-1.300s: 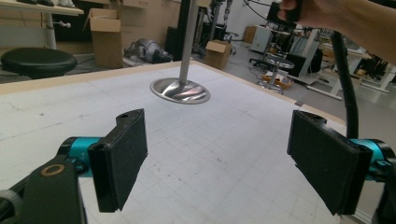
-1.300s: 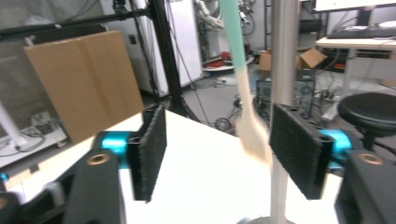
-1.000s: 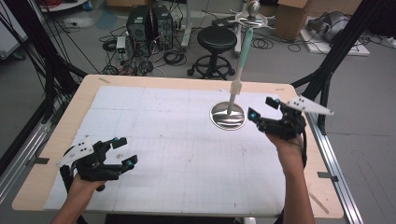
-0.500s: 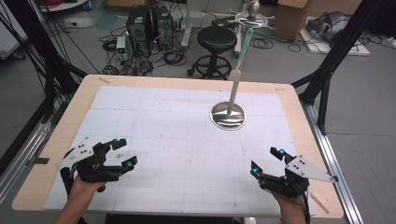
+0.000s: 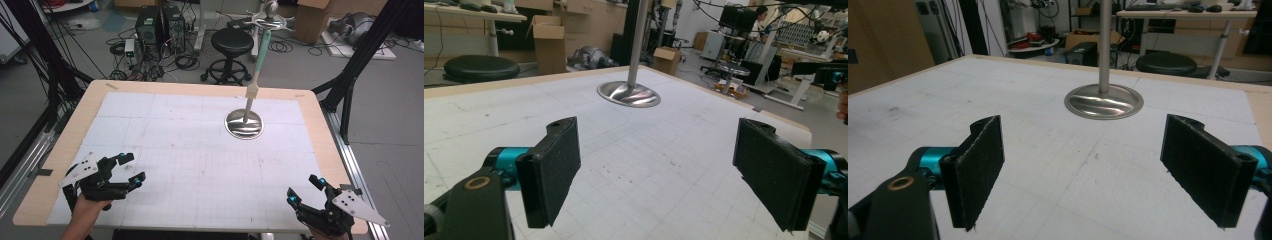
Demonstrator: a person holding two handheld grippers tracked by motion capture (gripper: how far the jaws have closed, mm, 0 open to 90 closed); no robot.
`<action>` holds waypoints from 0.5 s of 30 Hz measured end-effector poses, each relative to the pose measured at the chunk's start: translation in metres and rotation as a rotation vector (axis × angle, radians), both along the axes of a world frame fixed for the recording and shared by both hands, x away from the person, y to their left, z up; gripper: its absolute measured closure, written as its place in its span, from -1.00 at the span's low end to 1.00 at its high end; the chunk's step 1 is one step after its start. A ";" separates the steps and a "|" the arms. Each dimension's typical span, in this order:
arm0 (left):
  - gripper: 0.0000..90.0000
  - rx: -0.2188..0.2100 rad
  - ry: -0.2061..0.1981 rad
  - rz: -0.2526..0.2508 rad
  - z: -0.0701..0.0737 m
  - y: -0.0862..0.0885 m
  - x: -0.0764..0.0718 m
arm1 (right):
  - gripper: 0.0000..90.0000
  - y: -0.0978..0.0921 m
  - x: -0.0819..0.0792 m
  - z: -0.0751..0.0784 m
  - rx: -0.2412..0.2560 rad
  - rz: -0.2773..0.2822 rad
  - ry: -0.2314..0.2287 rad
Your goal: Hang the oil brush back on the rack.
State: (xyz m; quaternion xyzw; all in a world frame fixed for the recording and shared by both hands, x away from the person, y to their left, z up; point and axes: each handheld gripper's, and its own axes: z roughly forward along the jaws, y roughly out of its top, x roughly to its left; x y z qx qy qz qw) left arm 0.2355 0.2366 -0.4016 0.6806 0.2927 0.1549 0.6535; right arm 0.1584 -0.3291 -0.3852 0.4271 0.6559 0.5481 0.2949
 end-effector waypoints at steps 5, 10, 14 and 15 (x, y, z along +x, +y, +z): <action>-0.57 -0.009 -0.003 0.004 0.000 0.003 -0.002 | -0.64 0.004 0.001 0.001 -0.021 0.010 -0.003; -0.56 -0.007 -0.003 0.009 0.000 0.005 -0.003 | -0.64 0.008 0.002 0.001 -0.030 0.020 0.003; -0.56 -0.011 0.001 0.011 -0.001 0.005 -0.002 | -0.64 0.009 0.003 0.001 -0.038 0.021 0.004; -0.57 -0.010 0.001 0.011 -0.001 0.005 -0.002 | -0.64 0.009 0.003 0.001 -0.037 0.020 0.006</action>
